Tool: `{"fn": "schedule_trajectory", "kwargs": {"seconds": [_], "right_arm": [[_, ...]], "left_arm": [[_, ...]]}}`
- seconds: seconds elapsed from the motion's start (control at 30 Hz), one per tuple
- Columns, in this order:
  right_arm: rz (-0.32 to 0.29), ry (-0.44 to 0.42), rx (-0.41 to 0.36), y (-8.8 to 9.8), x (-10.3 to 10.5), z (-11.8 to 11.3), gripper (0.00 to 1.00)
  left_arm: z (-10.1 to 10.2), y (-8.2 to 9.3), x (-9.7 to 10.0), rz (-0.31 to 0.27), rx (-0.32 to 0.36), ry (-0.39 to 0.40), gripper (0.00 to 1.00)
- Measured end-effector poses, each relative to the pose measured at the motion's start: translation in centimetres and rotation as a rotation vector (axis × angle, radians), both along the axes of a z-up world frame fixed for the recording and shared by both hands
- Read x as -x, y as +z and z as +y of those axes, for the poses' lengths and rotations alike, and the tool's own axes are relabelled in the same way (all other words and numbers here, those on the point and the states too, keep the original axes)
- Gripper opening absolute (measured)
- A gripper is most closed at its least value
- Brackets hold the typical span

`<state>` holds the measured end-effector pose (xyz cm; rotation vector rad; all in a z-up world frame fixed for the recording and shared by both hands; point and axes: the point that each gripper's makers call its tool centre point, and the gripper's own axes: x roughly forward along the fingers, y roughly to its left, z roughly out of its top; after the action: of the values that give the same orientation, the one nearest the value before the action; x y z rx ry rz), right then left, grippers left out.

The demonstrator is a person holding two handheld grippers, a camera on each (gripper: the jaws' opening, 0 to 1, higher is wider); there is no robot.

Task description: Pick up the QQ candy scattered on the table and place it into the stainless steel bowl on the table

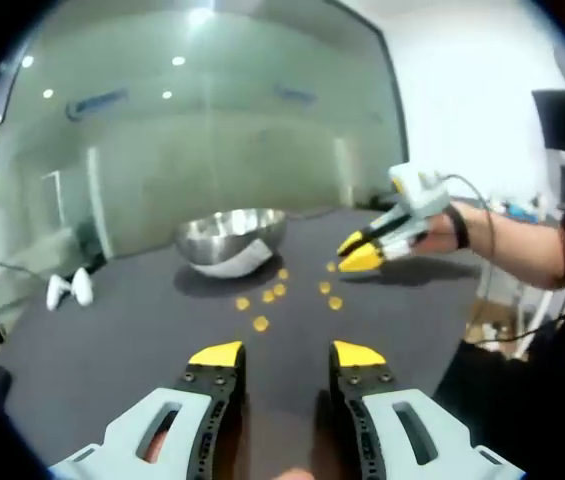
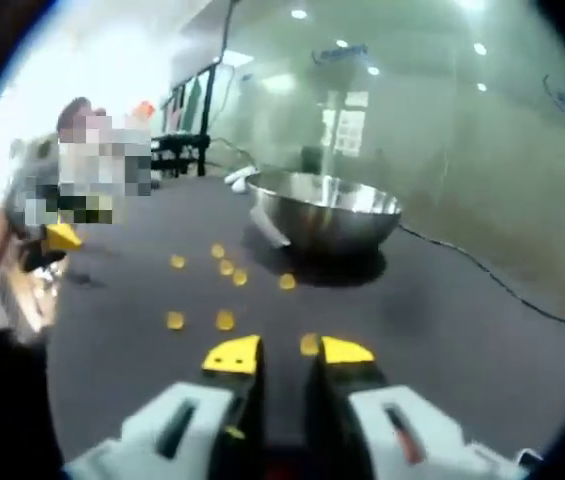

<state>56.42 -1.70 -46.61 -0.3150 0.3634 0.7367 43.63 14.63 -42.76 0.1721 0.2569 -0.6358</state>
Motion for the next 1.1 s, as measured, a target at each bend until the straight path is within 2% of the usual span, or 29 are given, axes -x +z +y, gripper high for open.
{"fn": "schedule_trajectory", "kwargs": {"seconds": [0.3, 0.43, 0.63, 0.73, 1.03, 1.1], "right_arm": [[0.036, -0.044, -0.018, -0.6, -1.9, 0.3, 0.20], [0.061, -0.049, -0.010, -1.4, -1.9, 0.1, 0.19], [0.065, -0.055, -0.061, -1.5, -1.8, 0.1, 0.16], [0.068, -0.059, -0.079, -1.4, -1.8, 0.2, 0.10], [0.067, -0.063, -0.104, -1.4, -2.1, 0.1, 0.10], [0.076, -0.073, -0.142, -1.0, -2.2, 0.1, 0.10]], "left_arm": [[1.0, 0.0, 0.2, 0.003, -0.002, 0.022, 0.35], [1.1, -0.1, 0.4, 0.005, -0.002, 0.022, 0.35], [1.3, -0.5, 0.3, 0.016, -0.001, 0.032, 0.35], [1.2, -0.5, 0.3, 0.015, -0.001, 0.029, 0.35], [1.4, -0.4, 0.6, 0.014, -0.005, 0.034, 0.35], [1.4, -0.4, 0.7, 0.013, -0.009, 0.029, 0.35]]}}
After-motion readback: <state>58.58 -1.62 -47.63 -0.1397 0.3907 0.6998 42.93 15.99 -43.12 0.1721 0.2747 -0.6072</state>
